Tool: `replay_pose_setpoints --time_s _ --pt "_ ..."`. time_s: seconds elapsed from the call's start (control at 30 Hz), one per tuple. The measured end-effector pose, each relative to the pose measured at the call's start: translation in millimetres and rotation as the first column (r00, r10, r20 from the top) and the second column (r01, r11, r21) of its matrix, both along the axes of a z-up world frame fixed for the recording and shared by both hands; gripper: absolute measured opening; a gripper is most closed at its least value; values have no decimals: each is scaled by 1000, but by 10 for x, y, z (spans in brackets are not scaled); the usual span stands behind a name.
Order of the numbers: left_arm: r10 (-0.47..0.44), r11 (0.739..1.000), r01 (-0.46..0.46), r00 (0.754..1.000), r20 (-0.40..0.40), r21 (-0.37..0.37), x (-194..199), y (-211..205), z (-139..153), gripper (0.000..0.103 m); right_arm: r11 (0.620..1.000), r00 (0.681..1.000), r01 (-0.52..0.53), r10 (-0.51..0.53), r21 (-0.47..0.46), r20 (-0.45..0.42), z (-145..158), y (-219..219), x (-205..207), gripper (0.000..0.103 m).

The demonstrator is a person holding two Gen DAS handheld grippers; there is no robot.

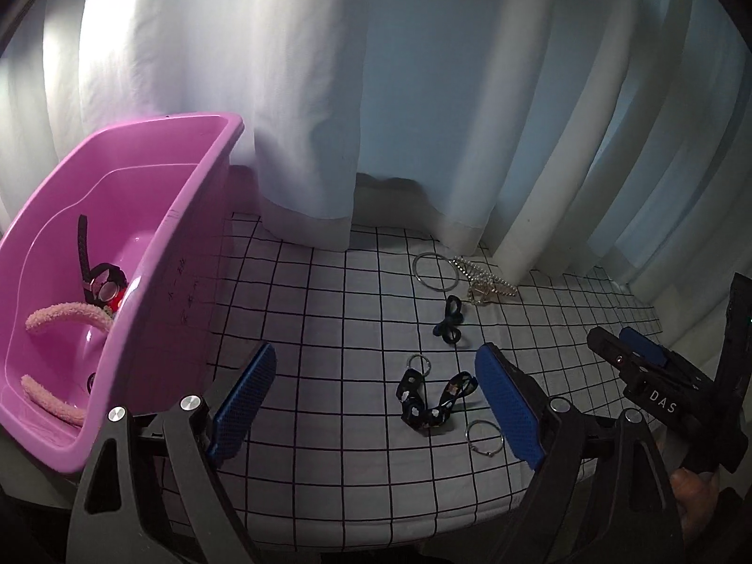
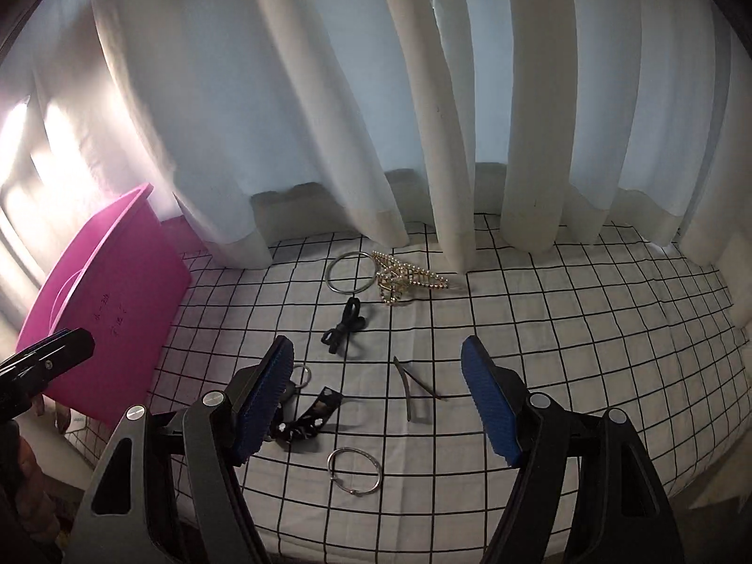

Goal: Organize jewelry
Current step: 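Move both tools back over the table toward the black keychain and brown hairpin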

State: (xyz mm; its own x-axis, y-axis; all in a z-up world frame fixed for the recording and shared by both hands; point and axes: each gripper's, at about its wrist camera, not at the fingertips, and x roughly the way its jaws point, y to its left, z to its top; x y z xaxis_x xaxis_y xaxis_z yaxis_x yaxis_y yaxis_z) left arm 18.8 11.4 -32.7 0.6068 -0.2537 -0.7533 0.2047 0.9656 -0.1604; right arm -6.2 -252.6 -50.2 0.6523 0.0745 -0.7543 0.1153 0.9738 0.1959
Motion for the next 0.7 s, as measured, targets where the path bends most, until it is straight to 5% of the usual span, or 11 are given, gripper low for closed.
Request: replay_pose_setpoints --time_s 0.47,0.7 --pt "212 971 -197 971 -108 134 -36 -422 -978 85 985 981 -151 159 80 -107 -895 -486 39 71" --pt "208 970 -189 971 -117 153 180 -561 -1287 85 976 971 -205 212 71 -108 -1129 -314 252 71"
